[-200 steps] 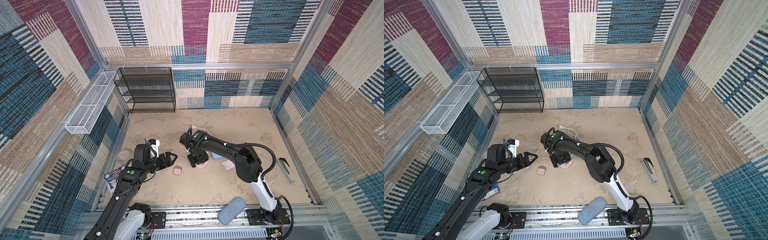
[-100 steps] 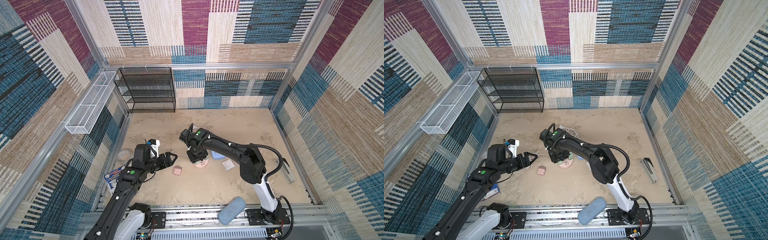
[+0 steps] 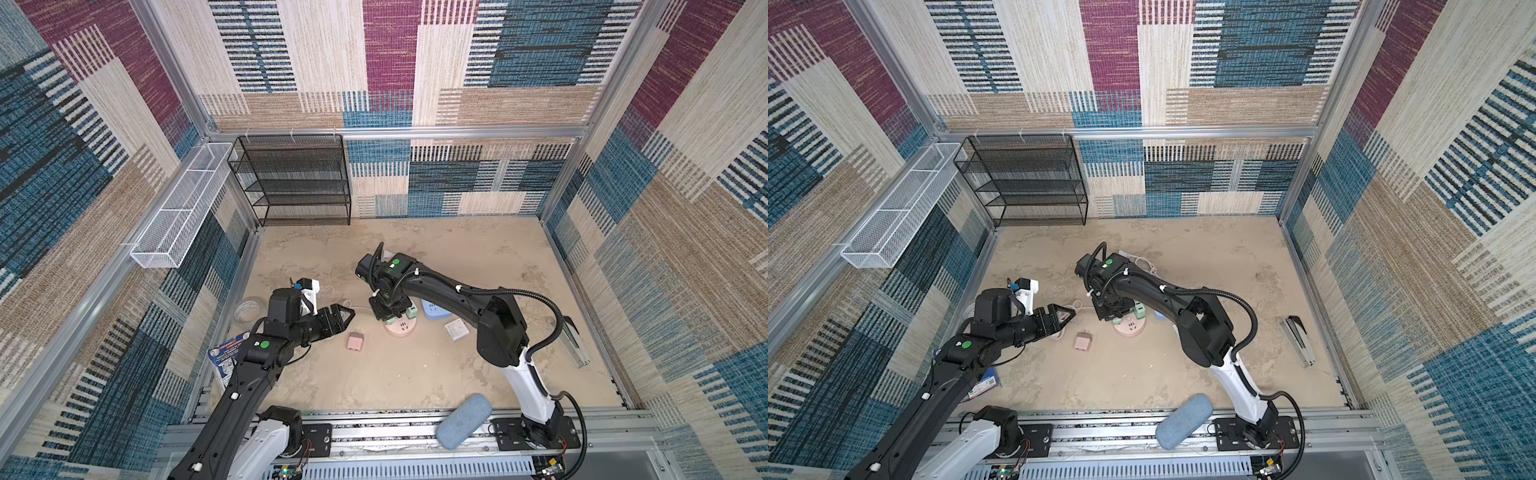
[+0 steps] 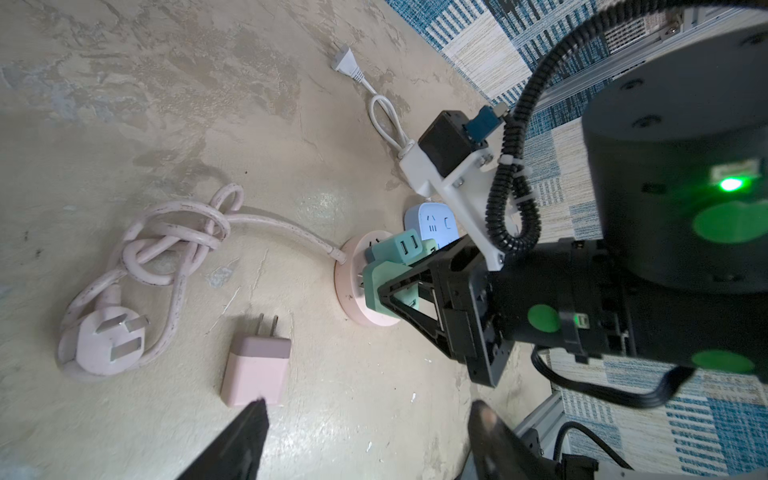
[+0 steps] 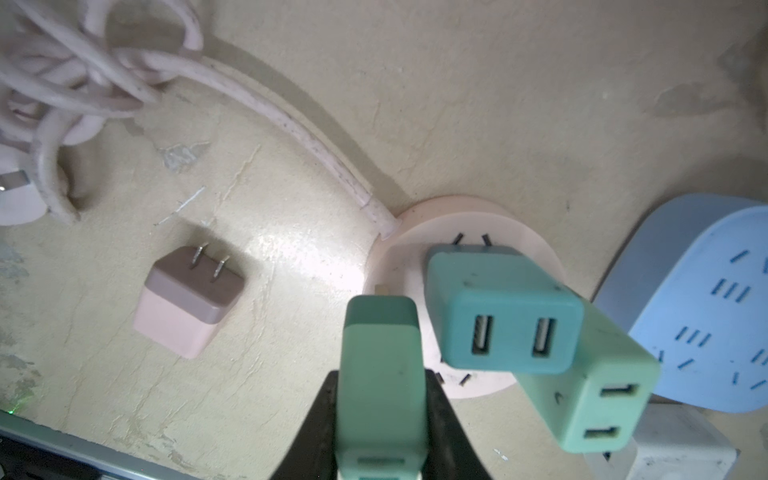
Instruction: Insert the plug
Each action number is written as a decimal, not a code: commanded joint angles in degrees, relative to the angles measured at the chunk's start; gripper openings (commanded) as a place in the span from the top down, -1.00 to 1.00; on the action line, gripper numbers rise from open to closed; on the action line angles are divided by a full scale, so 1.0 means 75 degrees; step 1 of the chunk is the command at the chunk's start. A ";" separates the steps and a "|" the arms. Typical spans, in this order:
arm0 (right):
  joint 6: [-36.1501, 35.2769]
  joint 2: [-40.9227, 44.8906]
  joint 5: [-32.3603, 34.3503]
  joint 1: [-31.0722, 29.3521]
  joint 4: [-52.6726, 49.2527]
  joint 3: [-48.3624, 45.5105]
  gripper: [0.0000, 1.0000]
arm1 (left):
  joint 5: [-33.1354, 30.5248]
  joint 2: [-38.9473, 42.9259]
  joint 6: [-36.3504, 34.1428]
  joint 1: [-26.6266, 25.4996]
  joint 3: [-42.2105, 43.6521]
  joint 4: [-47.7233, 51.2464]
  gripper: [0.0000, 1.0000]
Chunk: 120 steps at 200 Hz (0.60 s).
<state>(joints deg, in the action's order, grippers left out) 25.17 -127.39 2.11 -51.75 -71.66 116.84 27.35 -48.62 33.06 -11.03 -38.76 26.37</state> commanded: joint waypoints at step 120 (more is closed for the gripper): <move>-0.0320 -0.0317 0.0066 -0.0015 -0.0653 0.0293 1.00 | 0.0145 -0.0030 0.0142 0.0005 0.0047 -0.0224 -0.60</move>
<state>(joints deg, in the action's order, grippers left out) 23.49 -128.51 2.13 -51.81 -76.23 118.32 27.40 -48.73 33.21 -11.03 -38.46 26.15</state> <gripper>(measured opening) 0.283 0.803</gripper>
